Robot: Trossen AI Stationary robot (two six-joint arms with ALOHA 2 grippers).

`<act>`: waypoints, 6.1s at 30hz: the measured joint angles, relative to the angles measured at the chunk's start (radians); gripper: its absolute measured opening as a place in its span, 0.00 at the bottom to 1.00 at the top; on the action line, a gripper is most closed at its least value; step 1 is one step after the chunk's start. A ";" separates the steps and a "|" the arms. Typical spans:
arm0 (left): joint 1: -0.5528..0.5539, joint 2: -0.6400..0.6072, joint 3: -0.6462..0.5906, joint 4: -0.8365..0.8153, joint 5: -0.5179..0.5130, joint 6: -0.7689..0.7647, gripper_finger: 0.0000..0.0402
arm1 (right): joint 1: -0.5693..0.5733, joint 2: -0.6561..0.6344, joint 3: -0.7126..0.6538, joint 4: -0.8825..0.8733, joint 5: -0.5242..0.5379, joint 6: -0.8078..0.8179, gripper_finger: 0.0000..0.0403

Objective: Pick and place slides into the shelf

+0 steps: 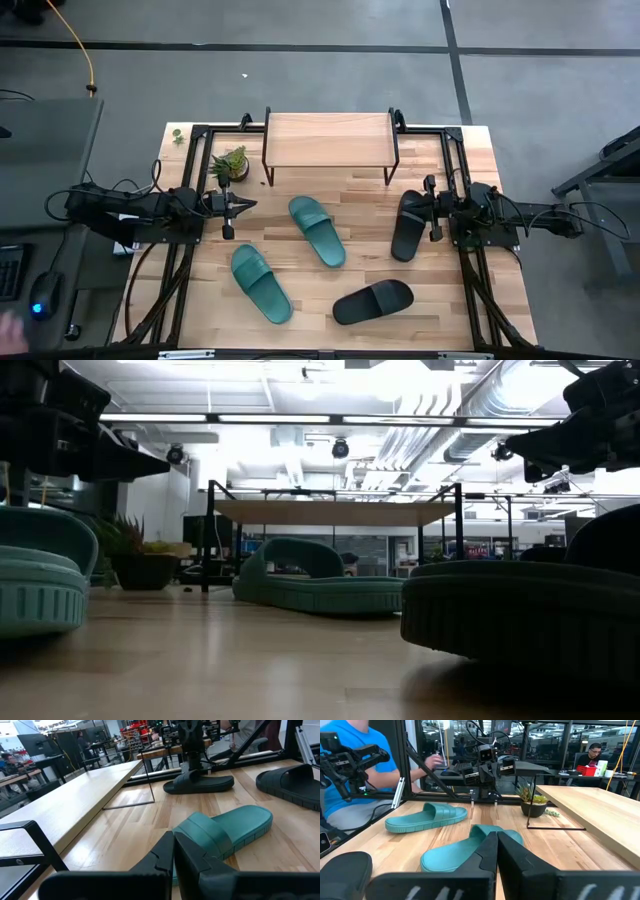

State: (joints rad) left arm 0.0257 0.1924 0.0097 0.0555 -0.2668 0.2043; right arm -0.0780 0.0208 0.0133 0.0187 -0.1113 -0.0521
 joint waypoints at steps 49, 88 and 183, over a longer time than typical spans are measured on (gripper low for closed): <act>0.000 0.000 0.000 0.000 0.000 0.000 0.01 | 0.000 0.000 0.000 0.000 0.000 0.000 0.00; 0.000 0.000 0.000 0.000 0.000 0.000 0.01 | 0.000 0.000 0.000 0.000 0.000 0.000 0.00; 0.000 0.454 0.525 0.115 -0.049 -0.329 0.01 | 0.000 0.210 0.415 -0.024 0.073 -0.109 0.00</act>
State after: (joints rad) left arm 0.0256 0.6466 0.5344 0.1701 -0.3155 -0.1249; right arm -0.0778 0.2304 0.4287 -0.0058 -0.0379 -0.1609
